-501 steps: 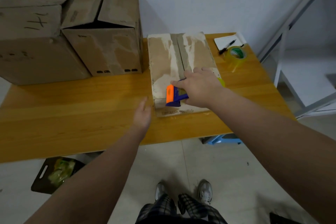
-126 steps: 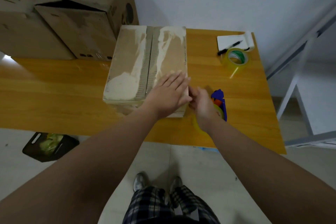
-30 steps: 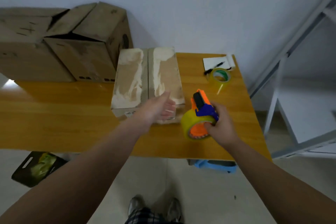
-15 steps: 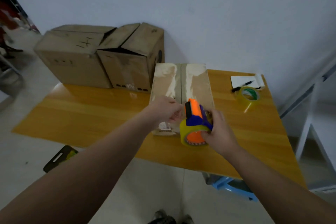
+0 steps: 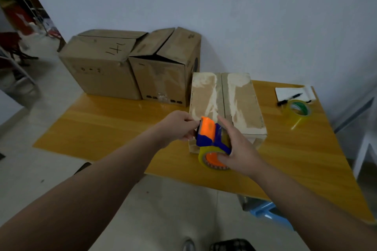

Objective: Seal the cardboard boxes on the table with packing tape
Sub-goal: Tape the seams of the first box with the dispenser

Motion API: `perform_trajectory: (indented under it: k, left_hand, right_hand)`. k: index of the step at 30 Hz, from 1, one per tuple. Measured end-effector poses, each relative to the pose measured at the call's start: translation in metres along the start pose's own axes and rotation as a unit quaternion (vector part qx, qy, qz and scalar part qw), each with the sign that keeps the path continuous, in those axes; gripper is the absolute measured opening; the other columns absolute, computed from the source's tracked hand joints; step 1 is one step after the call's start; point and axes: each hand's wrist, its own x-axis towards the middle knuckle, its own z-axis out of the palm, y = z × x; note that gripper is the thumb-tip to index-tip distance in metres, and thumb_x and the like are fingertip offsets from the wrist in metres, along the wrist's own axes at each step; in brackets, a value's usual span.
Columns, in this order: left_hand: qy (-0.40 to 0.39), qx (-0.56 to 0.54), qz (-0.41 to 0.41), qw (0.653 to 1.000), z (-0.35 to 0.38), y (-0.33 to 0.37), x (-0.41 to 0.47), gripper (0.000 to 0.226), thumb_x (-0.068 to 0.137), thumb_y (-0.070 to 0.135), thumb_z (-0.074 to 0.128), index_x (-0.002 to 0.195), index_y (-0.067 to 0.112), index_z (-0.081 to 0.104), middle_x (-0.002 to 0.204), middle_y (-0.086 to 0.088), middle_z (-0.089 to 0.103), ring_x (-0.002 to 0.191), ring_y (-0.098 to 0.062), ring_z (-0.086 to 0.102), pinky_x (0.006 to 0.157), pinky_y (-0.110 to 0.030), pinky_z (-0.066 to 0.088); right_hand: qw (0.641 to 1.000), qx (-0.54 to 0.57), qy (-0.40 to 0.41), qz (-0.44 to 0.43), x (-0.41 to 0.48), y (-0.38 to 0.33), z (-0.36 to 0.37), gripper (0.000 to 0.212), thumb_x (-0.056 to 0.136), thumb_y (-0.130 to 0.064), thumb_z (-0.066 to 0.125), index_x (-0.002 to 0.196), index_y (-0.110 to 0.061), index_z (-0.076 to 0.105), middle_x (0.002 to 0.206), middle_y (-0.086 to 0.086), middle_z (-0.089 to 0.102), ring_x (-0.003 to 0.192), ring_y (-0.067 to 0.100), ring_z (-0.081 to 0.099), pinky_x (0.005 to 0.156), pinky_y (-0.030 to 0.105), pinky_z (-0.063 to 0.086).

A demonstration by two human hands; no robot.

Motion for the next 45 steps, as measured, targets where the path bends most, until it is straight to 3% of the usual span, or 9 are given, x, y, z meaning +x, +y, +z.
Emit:
perform_trajectory:
  k: [4, 8, 11, 14, 16, 22, 25, 30, 45]
  left_hand:
    - [-0.003, 0.025, 0.018, 1.000, -0.005, -0.008, -0.001, 0.019, 0.095, 0.022, 0.054, 0.080, 0.011, 0.059, 0.071, -0.002, 0.063, 0.057, -0.005, 0.057, 0.046, -0.010, 0.042]
    - [0.032, 0.013, 0.010, 0.999, 0.000, -0.018, -0.001, 0.017, 0.096, 0.017, 0.051, 0.081, 0.010, 0.056, 0.071, -0.002, 0.060, 0.061, -0.008, 0.053, 0.050, -0.014, 0.042]
    - [0.061, 0.035, 0.021, 0.997, 0.008, -0.020, 0.002, 0.016, 0.096, 0.017, 0.051, 0.085, 0.007, 0.057, 0.072, -0.005, 0.059, 0.062, -0.012, 0.051, 0.059, -0.024, 0.044]
    - [0.068, 0.022, 0.024, 0.997, 0.000, -0.029, 0.004, 0.016, 0.095, 0.019, 0.053, 0.081, 0.014, 0.056, 0.074, -0.004, 0.060, 0.064, -0.012, 0.052, 0.060, -0.025, 0.045]
    - [0.099, -0.006, 0.000, 0.995, -0.016, -0.046, 0.004, 0.017, 0.095, 0.020, 0.053, 0.079, 0.015, 0.053, 0.074, -0.005, 0.058, 0.066, -0.016, 0.052, 0.061, -0.027, 0.044]
    - [0.118, 0.007, -0.060, 0.991, -0.019, -0.077, 0.015, 0.019, 0.098, 0.023, 0.048, 0.083, 0.013, 0.053, 0.080, -0.009, 0.058, 0.069, -0.021, 0.051, 0.064, -0.037, 0.045]
    - [0.157, 0.016, -0.075, 0.985, -0.011, -0.080, 0.021, 0.017, 0.097, 0.031, 0.050, 0.086, 0.017, 0.052, 0.082, -0.005, 0.057, 0.069, -0.019, 0.051, 0.061, -0.035, 0.043]
    - [0.199, 0.028, -0.083, 0.976, -0.002, -0.090, 0.026, 0.034, 0.087, 0.049, 0.059, 0.090, 0.017, 0.048, 0.081, 0.000, 0.052, 0.071, -0.014, 0.050, 0.054, -0.027, 0.037]
    - [0.193, 0.047, -0.118, 0.973, -0.003, -0.112, 0.053, 0.036, 0.086, 0.047, 0.061, 0.084, 0.014, 0.048, 0.071, -0.001, 0.051, 0.063, -0.015, 0.048, 0.049, -0.028, 0.036]
  right_hand:
    - [0.985, -0.159, -0.048, -0.038, 0.000, -0.009, 0.001, 0.098, 0.080, -0.055, 0.063, 0.135, -0.064, -0.017, 0.126, -0.006, 0.036, 0.103, 0.013, 0.049, 0.077, 0.029, 0.049]
    - [0.952, -0.288, -0.050, -0.093, 0.010, -0.016, -0.012, 0.086, 0.082, -0.072, 0.045, 0.138, -0.057, -0.018, 0.127, -0.003, 0.038, 0.102, 0.014, 0.046, 0.073, 0.022, 0.037]
    - [0.940, -0.325, -0.056, -0.087, 0.015, -0.021, -0.018, 0.082, 0.082, -0.075, 0.037, 0.141, -0.055, -0.016, 0.125, 0.000, 0.042, 0.099, 0.016, 0.049, 0.073, 0.026, 0.044]
    - [0.938, -0.333, -0.075, -0.062, 0.013, -0.015, -0.030, 0.085, 0.081, -0.076, 0.040, 0.131, -0.062, -0.027, 0.125, -0.001, 0.039, 0.098, 0.016, 0.048, 0.069, 0.025, 0.039]
    - [0.924, -0.370, -0.088, -0.039, 0.008, -0.007, -0.045, 0.086, 0.077, -0.080, 0.038, 0.135, -0.060, -0.022, 0.128, 0.000, 0.038, 0.102, 0.018, 0.048, 0.071, 0.026, 0.039]
    - [0.852, -0.511, -0.097, -0.062, 0.015, -0.010, -0.060, 0.073, 0.086, -0.070, 0.031, 0.147, -0.045, 0.000, 0.133, 0.006, 0.042, 0.109, 0.026, 0.049, 0.081, 0.037, 0.041]
    - [0.836, -0.534, -0.107, -0.065, 0.029, -0.022, -0.060, 0.069, 0.091, -0.060, 0.040, 0.148, -0.042, 0.006, 0.132, 0.007, 0.044, 0.112, 0.029, 0.048, 0.087, 0.040, 0.039]
    - [0.814, -0.563, -0.132, -0.060, 0.044, -0.038, -0.049, 0.064, 0.095, -0.051, 0.044, 0.149, -0.038, 0.012, 0.133, 0.007, 0.044, 0.113, 0.031, 0.046, 0.090, 0.042, 0.038]
    - [0.802, -0.569, -0.177, -0.036, 0.077, -0.052, -0.035, 0.062, 0.094, -0.050, 0.048, 0.148, -0.035, 0.022, 0.135, 0.007, 0.045, 0.117, 0.030, 0.046, 0.093, 0.043, 0.039]
